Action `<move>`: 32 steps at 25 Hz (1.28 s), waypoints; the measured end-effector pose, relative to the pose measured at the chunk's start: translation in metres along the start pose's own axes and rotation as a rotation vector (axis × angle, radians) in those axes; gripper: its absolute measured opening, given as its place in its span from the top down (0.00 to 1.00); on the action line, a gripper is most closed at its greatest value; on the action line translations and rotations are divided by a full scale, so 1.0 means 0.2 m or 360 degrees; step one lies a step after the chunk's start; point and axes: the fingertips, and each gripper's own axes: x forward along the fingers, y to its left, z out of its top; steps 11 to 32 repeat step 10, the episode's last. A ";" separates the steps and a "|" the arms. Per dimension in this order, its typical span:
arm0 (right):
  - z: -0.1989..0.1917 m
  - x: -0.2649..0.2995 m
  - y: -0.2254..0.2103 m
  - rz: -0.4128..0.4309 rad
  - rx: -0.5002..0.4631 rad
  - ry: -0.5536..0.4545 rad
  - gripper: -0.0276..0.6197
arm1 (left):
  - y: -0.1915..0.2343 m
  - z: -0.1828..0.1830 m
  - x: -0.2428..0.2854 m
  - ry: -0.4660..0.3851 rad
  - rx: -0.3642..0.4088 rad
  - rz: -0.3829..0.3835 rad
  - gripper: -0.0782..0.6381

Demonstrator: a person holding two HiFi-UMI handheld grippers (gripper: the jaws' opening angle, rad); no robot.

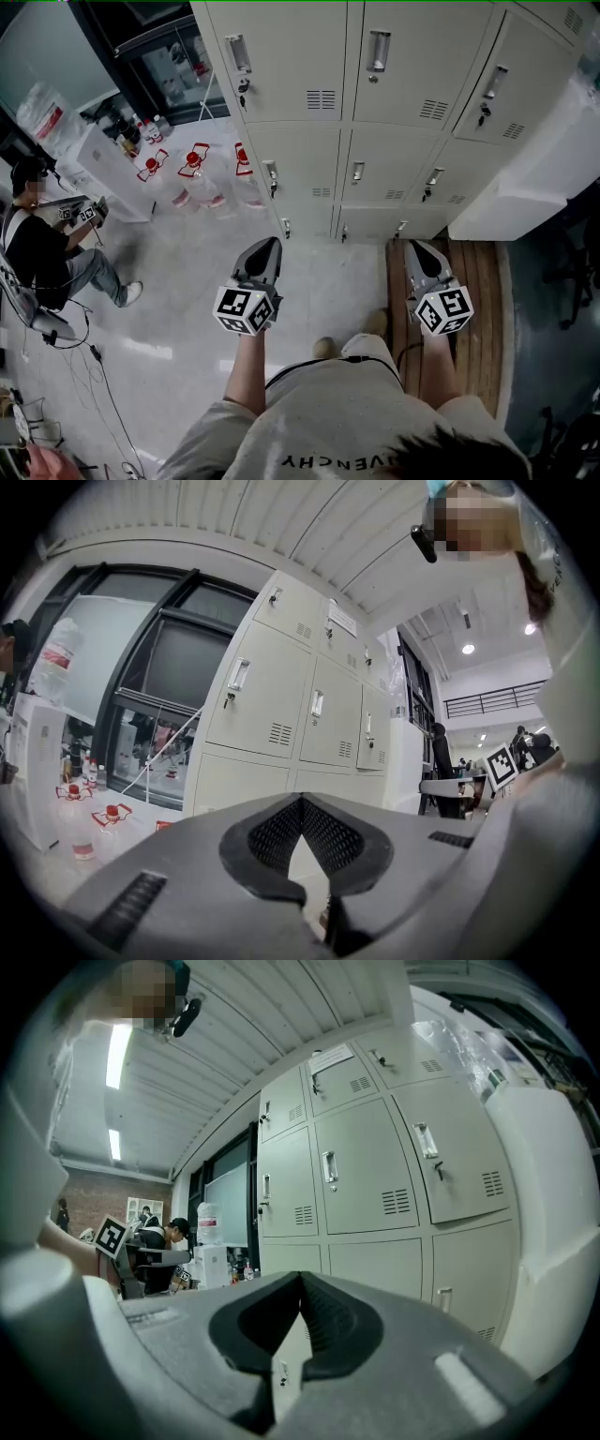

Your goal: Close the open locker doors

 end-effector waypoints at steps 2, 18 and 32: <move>0.00 -0.01 0.00 -0.0002 0.0008 0.0003 0.96 | 0.01 0.00 -0.01 0.0000 -0.0008 0.0011 0.90; -0.03 -0.03 0.01 0.0007 0.0039 0.0016 0.96 | 0.00 -0.02 -0.04 0.0010 -0.0015 0.0028 0.90; -0.03 -0.03 0.01 0.0007 0.0039 0.0016 0.96 | 0.00 -0.02 -0.04 0.0010 -0.0015 0.0028 0.90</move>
